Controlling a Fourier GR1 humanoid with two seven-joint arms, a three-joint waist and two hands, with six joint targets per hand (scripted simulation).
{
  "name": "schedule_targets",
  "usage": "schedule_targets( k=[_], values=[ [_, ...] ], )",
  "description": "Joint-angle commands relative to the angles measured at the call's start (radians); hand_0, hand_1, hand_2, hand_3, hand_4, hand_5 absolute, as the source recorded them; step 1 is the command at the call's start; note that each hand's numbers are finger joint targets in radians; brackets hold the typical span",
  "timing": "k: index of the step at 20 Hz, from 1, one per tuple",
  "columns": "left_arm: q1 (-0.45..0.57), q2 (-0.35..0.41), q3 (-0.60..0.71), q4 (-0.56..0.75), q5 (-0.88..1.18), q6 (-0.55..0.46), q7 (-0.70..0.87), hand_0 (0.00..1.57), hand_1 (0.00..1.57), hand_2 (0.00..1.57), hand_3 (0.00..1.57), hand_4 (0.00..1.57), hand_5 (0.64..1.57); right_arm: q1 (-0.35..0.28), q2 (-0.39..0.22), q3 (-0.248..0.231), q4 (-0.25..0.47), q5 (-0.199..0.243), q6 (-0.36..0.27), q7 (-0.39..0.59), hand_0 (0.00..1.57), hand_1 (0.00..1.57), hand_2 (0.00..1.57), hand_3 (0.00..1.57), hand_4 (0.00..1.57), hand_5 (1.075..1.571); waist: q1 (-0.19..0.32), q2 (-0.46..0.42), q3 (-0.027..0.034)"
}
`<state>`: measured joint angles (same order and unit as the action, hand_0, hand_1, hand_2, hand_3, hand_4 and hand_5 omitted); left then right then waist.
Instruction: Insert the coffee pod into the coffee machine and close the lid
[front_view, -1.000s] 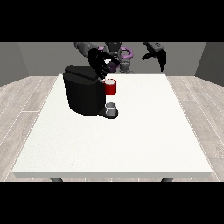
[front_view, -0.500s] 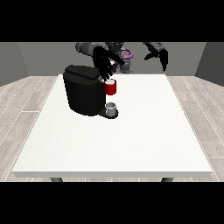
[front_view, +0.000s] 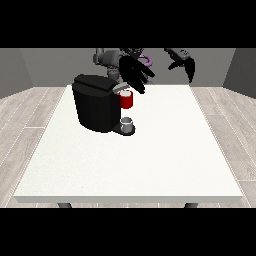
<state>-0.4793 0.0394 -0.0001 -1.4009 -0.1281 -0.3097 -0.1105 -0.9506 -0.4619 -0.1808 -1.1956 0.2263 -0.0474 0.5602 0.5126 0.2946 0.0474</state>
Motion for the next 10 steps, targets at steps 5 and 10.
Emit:
schedule_targets(
  k=[5,10],
  values=[
    [-0.105,0.017,0.008,-0.020,0.006,-0.013,0.014,0.00,0.00,0.00,0.00,0.22,1.571,-0.166,0.133,0.046,-0.028,-0.050,-0.023,-0.235,0.00,0.00,0.00,0.00,0.00,1.571,0.110,0.117,-0.0471],
    [-0.069,0.047,0.067,-0.022,0.079,-0.050,0.069,0.00,0.00,0.00,0.00,0.30,1.571,-0.156,0.168,0.068,0.035,-0.069,0.021,-0.315,0.00,0.00,0.00,0.00,0.00,1.571,0.047,0.060,-0.0474]
  ],
)
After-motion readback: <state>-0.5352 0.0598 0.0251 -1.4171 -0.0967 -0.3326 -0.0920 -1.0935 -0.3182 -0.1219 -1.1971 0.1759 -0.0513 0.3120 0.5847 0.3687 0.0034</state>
